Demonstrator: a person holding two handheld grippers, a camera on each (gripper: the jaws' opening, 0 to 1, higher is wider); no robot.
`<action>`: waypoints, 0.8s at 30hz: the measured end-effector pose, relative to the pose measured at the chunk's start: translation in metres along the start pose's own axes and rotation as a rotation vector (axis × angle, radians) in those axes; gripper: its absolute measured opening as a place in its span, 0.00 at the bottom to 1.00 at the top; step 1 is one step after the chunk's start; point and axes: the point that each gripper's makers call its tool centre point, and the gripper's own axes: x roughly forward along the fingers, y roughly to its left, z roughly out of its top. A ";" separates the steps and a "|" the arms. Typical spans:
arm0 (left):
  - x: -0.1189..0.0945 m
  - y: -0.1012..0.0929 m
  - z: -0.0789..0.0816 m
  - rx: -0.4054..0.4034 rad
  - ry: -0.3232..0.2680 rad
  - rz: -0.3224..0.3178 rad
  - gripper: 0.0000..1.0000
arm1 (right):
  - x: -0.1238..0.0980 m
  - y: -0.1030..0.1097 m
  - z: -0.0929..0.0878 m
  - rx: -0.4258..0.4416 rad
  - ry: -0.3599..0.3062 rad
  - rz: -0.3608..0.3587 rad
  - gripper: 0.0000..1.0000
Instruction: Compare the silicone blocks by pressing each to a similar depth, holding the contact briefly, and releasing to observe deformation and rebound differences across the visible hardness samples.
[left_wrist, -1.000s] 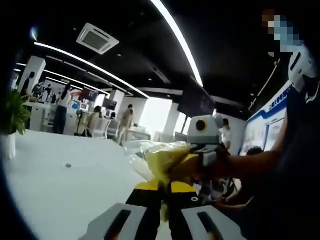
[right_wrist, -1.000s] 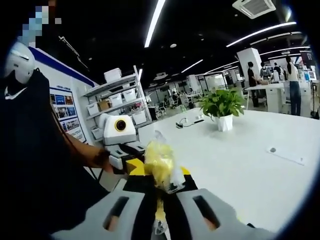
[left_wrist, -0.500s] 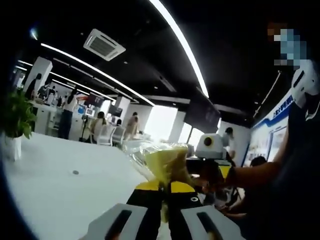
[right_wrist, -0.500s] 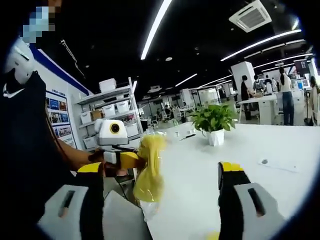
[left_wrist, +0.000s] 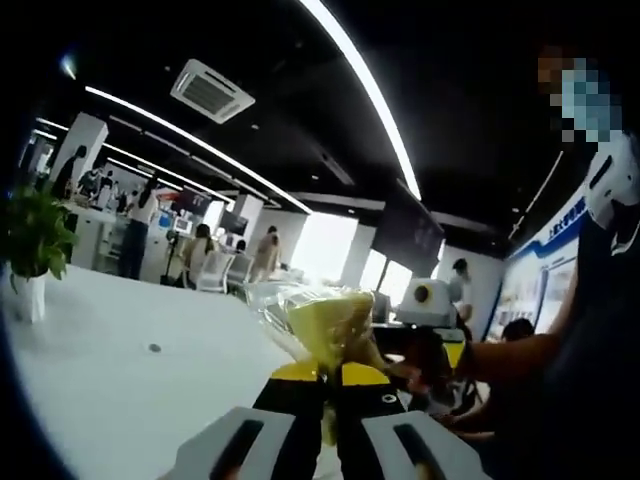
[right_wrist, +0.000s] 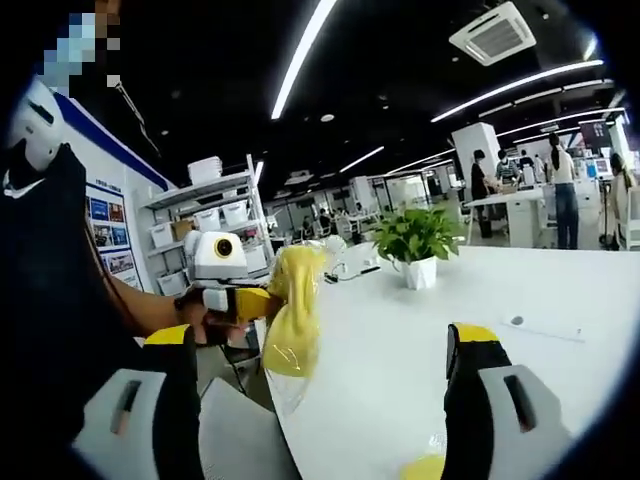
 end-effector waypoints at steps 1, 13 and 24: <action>0.001 0.001 0.000 -0.013 0.010 0.000 0.01 | -0.003 -0.002 0.001 -0.005 -0.002 -0.009 0.97; 0.004 0.033 -0.022 -0.164 0.163 0.079 0.01 | -0.051 -0.030 -0.016 -0.045 -0.004 -0.166 0.97; 0.008 0.066 -0.032 -0.272 0.280 0.129 0.01 | -0.104 -0.050 -0.045 -0.056 0.010 -0.319 0.97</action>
